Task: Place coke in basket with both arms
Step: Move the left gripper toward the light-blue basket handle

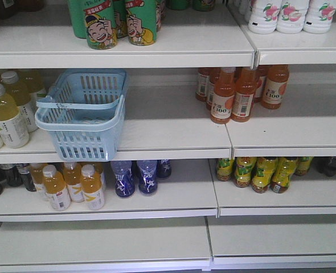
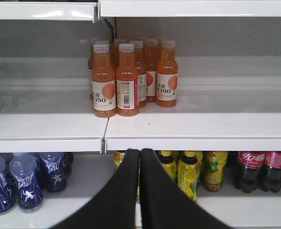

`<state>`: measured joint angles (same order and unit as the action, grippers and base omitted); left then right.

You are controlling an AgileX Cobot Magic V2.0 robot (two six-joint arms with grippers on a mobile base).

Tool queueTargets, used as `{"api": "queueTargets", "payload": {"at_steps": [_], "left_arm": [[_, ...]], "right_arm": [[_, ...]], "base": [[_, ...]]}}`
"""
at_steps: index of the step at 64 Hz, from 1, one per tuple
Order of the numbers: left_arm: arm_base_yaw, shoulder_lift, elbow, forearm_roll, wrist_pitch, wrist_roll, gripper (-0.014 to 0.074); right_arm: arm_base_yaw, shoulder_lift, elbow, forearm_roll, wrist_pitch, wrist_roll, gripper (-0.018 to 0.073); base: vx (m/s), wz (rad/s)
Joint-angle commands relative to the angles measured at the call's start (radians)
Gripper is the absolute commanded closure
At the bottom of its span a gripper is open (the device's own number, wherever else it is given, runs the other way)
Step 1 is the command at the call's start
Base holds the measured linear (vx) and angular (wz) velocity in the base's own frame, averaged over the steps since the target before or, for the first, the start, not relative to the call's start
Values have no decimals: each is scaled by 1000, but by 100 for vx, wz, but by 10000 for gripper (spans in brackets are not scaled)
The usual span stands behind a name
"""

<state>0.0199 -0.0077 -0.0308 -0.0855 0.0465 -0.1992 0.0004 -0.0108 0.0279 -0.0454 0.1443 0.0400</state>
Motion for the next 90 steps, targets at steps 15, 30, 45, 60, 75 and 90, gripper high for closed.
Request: {"api": "queueTargets", "payload": {"at_steps": [15,30,45,60,75,90], "left_arm": [[-3,224,-453,-10,206,70,603],[-3,492,-690,-71,375,109,603],[-3,575,-696,-99,360,109,603],[-3,613,-696,-99,363,112,601],[-3,623,-696,-99,350,112,532],[-3,623,-696,-99,349,112,274]], "right_arm": [[0,-18,11,-10,-78,-4,568],[0,-18,11,-10,-78,-4,568],[0,-18,11,-10,-78,-4,568],[0,-18,11,-10,-78,-4,568],[0,-18,11,-10,-78,-4,568],[0,-18,11,-10,-78,-4,568]], "base": [[0,0],[0,0],[0,0],[0,0],[0,0],[0,0]]}}
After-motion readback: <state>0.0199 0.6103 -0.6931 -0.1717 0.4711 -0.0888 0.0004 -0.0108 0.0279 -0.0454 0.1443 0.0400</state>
